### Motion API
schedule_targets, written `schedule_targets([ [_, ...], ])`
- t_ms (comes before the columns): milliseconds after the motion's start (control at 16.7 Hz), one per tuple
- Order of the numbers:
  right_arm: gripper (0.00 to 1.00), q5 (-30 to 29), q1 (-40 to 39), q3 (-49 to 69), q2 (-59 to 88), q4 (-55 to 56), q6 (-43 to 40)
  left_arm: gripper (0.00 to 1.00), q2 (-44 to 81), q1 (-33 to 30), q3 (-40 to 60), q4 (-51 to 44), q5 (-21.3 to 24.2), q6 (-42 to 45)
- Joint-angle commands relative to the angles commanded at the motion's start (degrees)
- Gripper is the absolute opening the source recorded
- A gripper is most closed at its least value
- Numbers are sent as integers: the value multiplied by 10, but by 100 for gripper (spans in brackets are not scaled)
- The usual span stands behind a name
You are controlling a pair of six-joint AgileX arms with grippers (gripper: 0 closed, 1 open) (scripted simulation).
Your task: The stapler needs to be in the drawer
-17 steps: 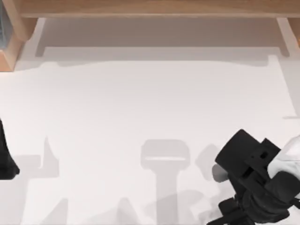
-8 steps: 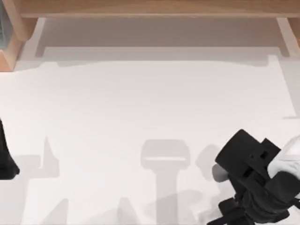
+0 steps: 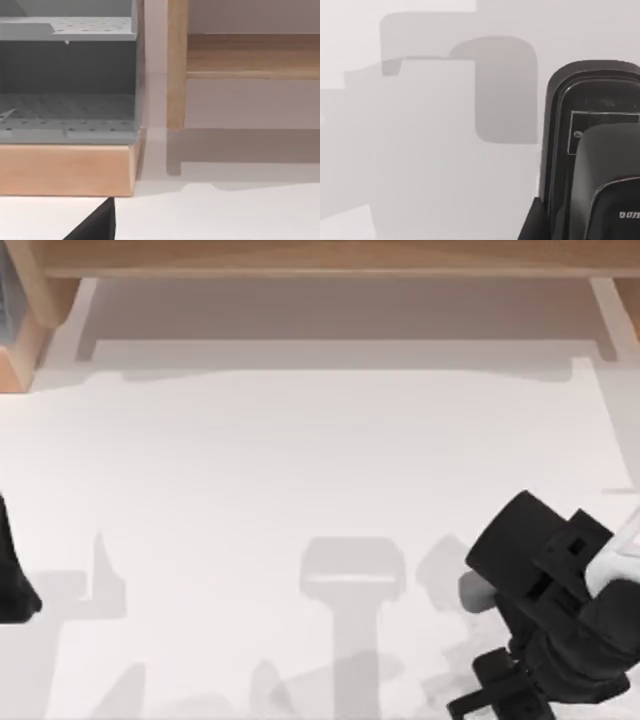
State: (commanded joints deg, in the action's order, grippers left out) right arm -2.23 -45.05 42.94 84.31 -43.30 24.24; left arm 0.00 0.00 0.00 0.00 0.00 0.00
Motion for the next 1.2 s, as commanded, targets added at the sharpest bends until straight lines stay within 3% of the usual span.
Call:
schedule_targets([
  [300, 0, 1, 4, 4, 1, 0, -2, 100, 0, 0, 0, 0, 0, 0],
  [480, 0, 6, 48, 56, 6, -15, -26, 100, 0, 0, 0, 0, 0, 0],
  [780, 0, 25, 189, 234, 59, -79, -106, 100, 0, 0, 0, 0, 0, 0],
  [1200, 0, 54, 444, 572, 225, -195, -259, 100, 0, 0, 0, 0, 0, 0],
])
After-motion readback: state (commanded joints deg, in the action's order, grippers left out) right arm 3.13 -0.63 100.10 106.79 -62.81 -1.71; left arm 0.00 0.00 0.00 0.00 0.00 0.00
